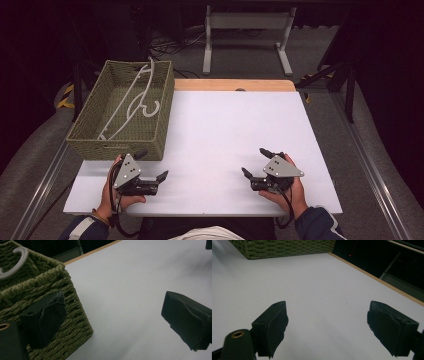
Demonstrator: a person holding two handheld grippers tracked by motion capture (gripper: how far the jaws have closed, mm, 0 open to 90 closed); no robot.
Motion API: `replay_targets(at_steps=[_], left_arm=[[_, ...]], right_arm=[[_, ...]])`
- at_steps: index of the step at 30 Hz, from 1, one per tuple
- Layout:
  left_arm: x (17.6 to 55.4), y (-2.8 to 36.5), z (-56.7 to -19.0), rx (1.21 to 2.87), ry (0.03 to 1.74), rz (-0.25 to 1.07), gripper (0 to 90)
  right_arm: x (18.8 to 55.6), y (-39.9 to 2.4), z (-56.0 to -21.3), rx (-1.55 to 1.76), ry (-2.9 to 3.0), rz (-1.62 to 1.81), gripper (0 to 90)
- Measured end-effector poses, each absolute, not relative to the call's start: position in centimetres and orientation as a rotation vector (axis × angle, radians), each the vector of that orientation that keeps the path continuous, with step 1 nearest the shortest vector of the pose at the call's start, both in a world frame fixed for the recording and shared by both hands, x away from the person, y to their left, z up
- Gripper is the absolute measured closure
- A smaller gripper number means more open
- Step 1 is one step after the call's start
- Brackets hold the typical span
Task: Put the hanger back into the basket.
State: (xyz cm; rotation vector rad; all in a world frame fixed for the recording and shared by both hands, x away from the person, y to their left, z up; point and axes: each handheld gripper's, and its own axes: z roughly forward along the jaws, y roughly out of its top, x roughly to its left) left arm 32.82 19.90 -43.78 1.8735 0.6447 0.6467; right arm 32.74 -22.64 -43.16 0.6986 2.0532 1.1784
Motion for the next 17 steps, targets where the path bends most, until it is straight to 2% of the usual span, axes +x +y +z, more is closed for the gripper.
replay_targets(at_steps=[17], left_arm=[[33.04, 19.61, -43.97, 1.895, 0.653, 0.645, 6.0]], right_arm=[[32.83, -22.79, -43.30, 0.689, 2.068, 1.177, 16.9]])
